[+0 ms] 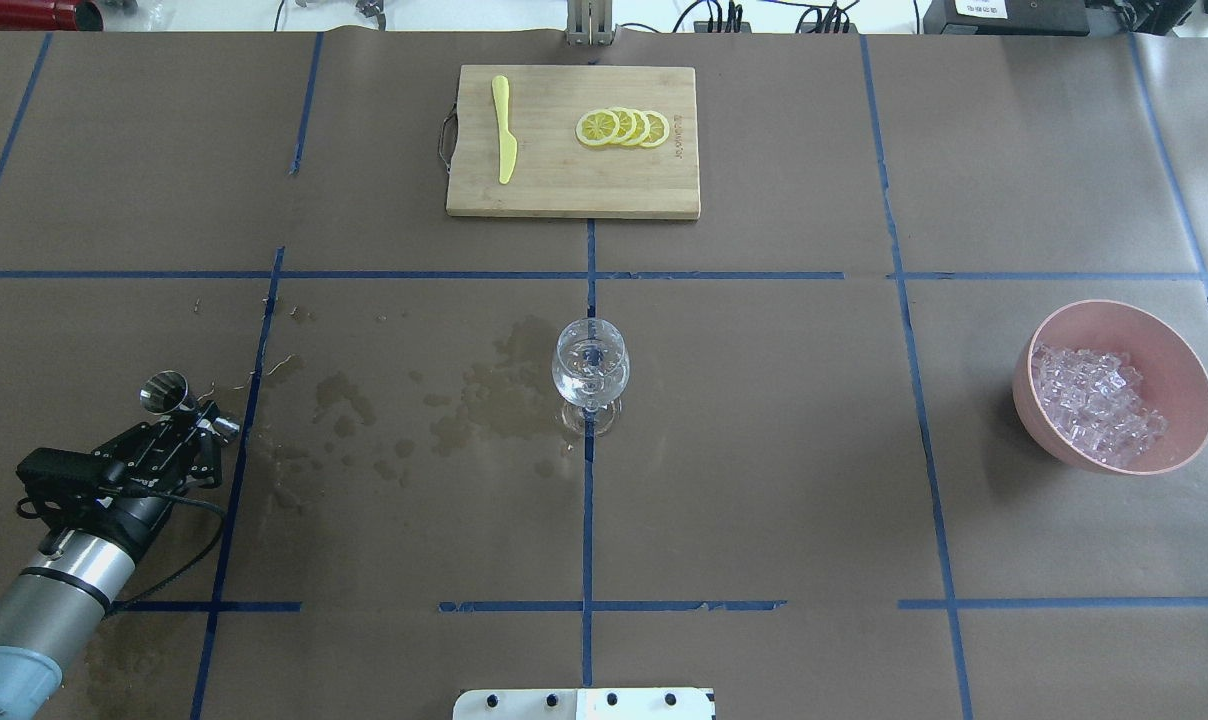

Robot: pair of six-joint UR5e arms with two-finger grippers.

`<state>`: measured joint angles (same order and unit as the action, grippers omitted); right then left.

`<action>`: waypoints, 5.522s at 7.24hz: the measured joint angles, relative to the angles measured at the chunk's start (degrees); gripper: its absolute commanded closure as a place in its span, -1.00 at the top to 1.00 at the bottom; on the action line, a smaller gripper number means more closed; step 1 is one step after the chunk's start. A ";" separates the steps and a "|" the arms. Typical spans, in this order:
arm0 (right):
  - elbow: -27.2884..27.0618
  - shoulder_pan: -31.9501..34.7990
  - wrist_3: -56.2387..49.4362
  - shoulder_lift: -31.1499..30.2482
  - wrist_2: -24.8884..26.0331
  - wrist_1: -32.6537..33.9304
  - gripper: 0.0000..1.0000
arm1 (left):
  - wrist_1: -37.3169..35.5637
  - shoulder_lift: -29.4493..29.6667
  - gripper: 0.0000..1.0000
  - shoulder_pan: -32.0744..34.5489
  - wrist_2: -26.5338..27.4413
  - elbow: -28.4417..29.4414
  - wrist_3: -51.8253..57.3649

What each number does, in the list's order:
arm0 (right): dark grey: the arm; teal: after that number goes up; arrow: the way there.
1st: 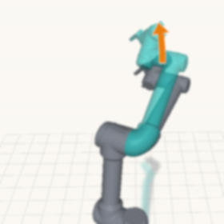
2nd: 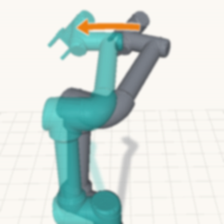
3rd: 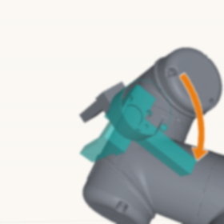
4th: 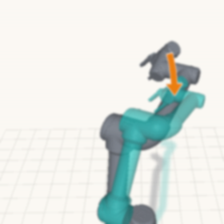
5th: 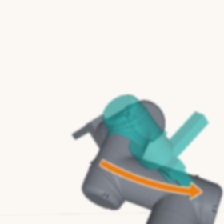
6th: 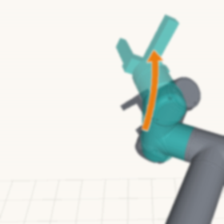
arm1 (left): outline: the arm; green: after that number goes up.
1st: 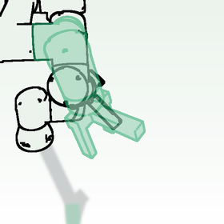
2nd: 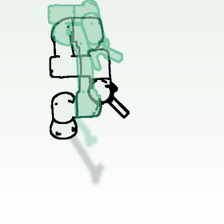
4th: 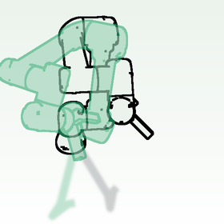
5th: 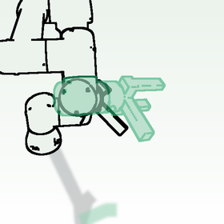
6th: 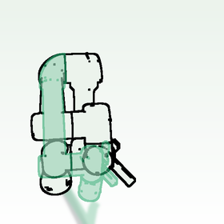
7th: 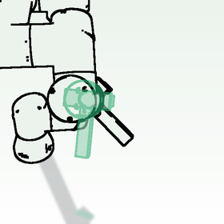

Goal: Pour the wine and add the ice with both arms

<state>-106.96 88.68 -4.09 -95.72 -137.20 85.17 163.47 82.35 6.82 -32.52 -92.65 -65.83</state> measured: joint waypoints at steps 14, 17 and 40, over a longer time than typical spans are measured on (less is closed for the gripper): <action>-0.09 0.00 0.05 0.00 -0.03 0.00 1.00 | 20.43 -0.24 1.00 0.18 10.52 -2.45 10.45; -0.04 0.00 0.05 0.00 -0.04 0.00 1.00 | 29.58 -1.37 0.99 5.76 -1.48 -3.87 24.12; -7.56 -23.18 40.80 -6.09 11.75 -22.74 0.96 | -54.93 -2.70 1.00 78.84 -109.26 -4.23 49.31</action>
<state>-114.52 65.50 36.71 -101.81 -125.45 62.42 108.55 79.65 85.65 -141.78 -96.87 -16.52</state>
